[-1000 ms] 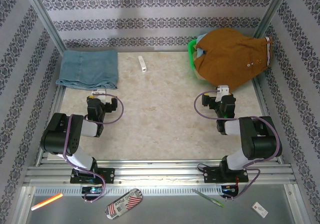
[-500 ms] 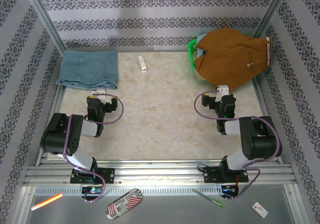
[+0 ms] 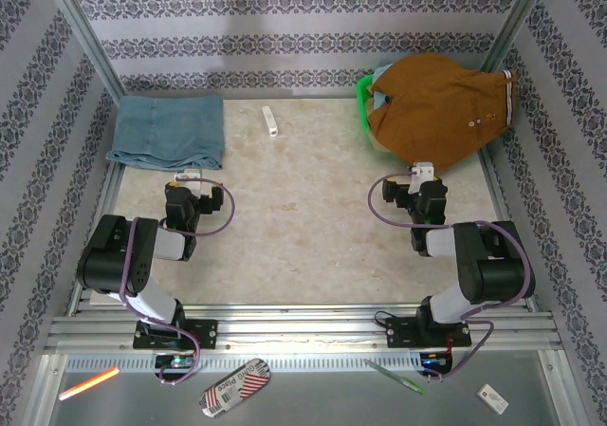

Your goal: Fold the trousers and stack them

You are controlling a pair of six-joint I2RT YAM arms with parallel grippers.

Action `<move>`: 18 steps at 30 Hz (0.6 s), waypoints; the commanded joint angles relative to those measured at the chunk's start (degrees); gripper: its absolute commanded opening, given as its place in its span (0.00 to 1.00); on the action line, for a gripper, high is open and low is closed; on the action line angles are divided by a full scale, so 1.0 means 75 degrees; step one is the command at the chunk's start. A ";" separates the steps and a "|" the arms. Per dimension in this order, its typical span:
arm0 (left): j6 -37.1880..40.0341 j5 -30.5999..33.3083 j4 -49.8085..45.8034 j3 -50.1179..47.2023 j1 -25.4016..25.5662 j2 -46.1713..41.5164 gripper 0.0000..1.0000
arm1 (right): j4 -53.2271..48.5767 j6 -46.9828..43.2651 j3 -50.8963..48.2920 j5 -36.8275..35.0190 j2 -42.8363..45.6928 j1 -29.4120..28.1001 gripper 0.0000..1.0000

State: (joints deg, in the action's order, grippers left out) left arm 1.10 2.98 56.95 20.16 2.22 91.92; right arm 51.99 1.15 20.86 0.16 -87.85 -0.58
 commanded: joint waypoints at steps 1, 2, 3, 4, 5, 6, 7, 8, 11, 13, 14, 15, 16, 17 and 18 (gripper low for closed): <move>0.0075 -0.0167 0.0439 -0.0149 -0.0058 -0.0115 0.99 | 0.0045 0.0034 0.0136 0.0189 0.0107 0.0054 0.98; 0.0076 -0.0164 0.0423 -0.0146 -0.0061 -0.0110 0.99 | 0.0047 0.0031 0.0136 0.0191 0.0110 0.0053 0.98; 0.0075 -0.0151 0.0401 -0.0128 -0.0061 -0.0112 0.99 | 0.0041 0.0029 0.0142 0.0195 0.0114 0.0054 0.98; 0.0061 -0.0131 0.0378 -0.0115 -0.0057 -0.0112 0.99 | 0.0052 0.0031 0.0137 0.0201 0.0102 0.0055 0.98; 0.0050 -0.0117 0.0358 -0.0102 -0.0058 -0.0108 0.99 | 0.0041 0.0034 0.0145 0.0200 0.0117 0.0054 0.98; 0.0042 -0.0079 0.0331 -0.0093 -0.0060 -0.0109 0.99 | 0.0042 0.0030 0.0143 0.0201 0.0109 0.0054 0.98; 0.0020 -0.0030 0.0291 -0.0072 -0.0060 -0.0103 0.99 | 0.0041 0.0035 0.0141 0.0201 0.0114 0.0054 0.98; -0.0011 0.0046 0.0224 -0.0039 -0.0061 -0.0103 0.99 | 0.0041 0.0035 0.0145 0.0200 0.0112 0.0054 0.98; -0.0133 0.0344 -0.0167 0.0169 -0.0061 -0.0100 0.99 | 0.0028 0.0043 0.0159 0.0229 0.0100 0.0065 0.98; -0.0124 0.0358 -0.0086 0.0146 -0.0061 -0.0085 0.99 | 0.0029 0.0045 0.0154 0.0234 0.0103 0.0066 0.98; -0.0133 0.0352 -0.0146 0.0155 -0.0061 -0.0104 0.99 | 0.0029 0.0040 0.0160 0.0236 0.0112 0.0066 0.98; -0.0137 0.0358 -0.0118 0.0142 -0.0061 -0.0103 0.99 | 0.0029 0.0036 0.0154 0.0236 0.0102 0.0068 0.98; -0.0100 0.0415 -0.0025 0.0119 -0.0056 -0.0115 0.99 | 0.0029 0.0046 0.0160 0.0236 0.0105 0.0066 0.98; -0.0083 0.0451 -0.0162 0.0141 -0.0040 -0.0237 0.99 | 0.0007 0.0034 0.0170 0.0236 0.0091 0.0066 0.98; -0.0105 0.0564 -0.0369 0.0147 -0.0021 -0.0499 0.99 | 0.0006 0.0045 0.0171 0.0253 0.0097 0.0071 0.98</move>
State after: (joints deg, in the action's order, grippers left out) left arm 1.06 5.26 56.23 20.18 2.24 91.33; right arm 51.79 1.15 20.91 0.58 -87.85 -0.47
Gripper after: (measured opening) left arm 0.993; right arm 0.977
